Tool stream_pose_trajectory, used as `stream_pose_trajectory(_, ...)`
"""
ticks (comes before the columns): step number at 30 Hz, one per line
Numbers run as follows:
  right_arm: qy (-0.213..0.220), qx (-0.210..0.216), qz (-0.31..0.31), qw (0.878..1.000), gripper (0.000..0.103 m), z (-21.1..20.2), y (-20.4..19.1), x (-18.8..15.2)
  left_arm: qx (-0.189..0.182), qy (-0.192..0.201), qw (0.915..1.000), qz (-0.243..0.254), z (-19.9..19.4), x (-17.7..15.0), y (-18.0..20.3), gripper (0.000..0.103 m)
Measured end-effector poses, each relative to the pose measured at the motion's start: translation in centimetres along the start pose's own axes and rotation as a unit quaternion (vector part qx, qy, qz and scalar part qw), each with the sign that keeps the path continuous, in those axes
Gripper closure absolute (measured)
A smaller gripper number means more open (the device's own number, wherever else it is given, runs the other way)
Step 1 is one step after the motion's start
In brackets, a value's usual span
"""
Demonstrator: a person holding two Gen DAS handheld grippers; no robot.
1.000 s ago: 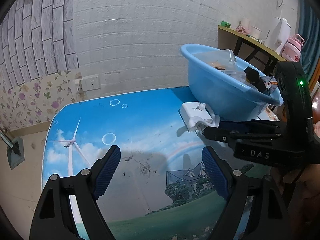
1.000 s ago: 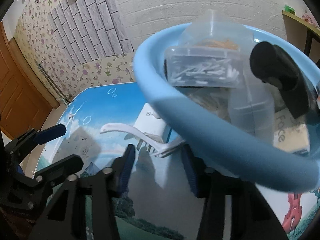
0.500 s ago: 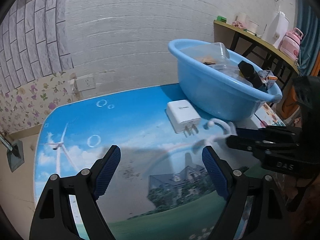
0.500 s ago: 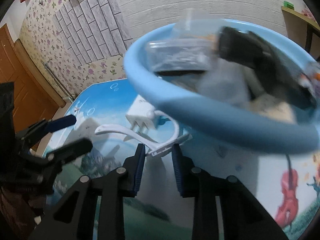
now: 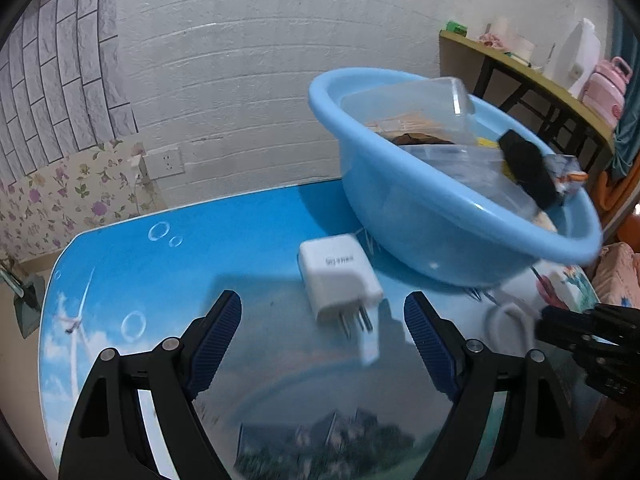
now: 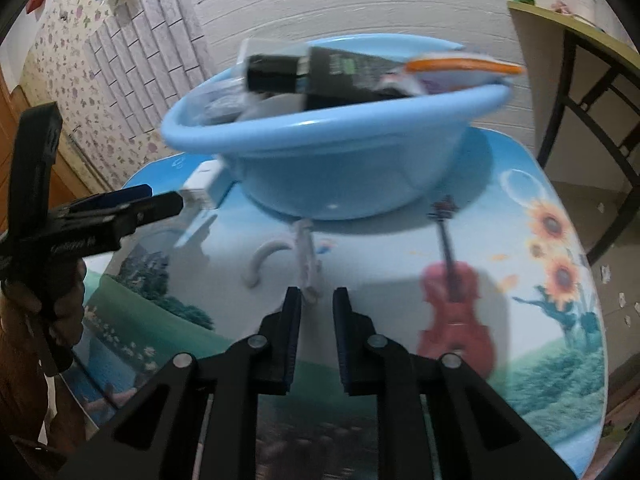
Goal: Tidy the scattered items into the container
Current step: 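Grasp the white charger with the left tool while the right grasps the white plastic clip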
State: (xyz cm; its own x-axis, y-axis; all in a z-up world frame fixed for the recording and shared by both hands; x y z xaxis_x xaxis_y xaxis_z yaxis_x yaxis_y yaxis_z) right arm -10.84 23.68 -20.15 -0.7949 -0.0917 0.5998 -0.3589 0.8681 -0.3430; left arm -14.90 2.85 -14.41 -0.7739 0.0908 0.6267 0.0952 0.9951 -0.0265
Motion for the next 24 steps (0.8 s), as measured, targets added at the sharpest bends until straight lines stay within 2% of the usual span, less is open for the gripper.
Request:
stream_pose_trajectory(6,0.026,0.014,0.027,0.999,0.084,-1.4,1.8,0.4,0.013,-0.019,0.9997,0.008,1.9,0.8,1.0,0.019)
stream_pose_trajectory(7,0.026,0.016,0.026,0.999,0.083,-1.3,1.7,0.6,0.013,-0.023,0.9996,0.009,2.2,0.8,1.0,0.019)
stream_pose_trajectory(8,0.026,0.017,0.022,0.999,0.077,-1.2,1.6,0.7,0.01,-0.027,0.9996,0.008,2.4,0.8,1.0,0.023)
stream_pose_trajectory(11,0.016,0.018,0.007,1.0,0.059,-0.3,1.0,0.8,0.017,-0.026,0.9994,0.017,2.4,0.8,1.2,0.043)
stream_pose_trajectory(12,0.01,0.019,0.002,1.0,0.052,0.0,0.9,0.7,0.015,-0.026,0.9993,0.021,2.3,0.8,1.3,0.055)
stream_pose_trajectory(13,0.003,0.019,-0.007,1.0,0.05,0.4,0.5,0.7,0.011,-0.026,0.9994,0.022,2.3,0.8,1.3,0.062)
stream_pose_trajectory(19,-0.012,0.013,-0.04,0.999,0.046,2.0,-1.3,1.2,0.005,-0.029,0.9994,0.02,1.6,0.0,1.0,0.062)
stream_pose_trajectory(24,-0.016,0.009,-0.061,0.998,0.038,2.5,-2.0,1.7,0.002,-0.028,0.9995,0.014,0.1,-1.5,0.8,0.062)
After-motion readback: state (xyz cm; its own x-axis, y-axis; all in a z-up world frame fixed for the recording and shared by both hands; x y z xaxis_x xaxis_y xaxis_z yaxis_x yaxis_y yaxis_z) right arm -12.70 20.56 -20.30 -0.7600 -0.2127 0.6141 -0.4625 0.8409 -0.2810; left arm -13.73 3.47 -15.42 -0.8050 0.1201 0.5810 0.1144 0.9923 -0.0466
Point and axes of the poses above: each gripper's, at about its wrist camera, not at the fingertips, and z roughly the way its jaws point, y to its right, x to its top, the point moved 2 cm from there along z, roughly the way its jaws point, and after that the axes turned 10 degrees about x, right-handed, at the moved point
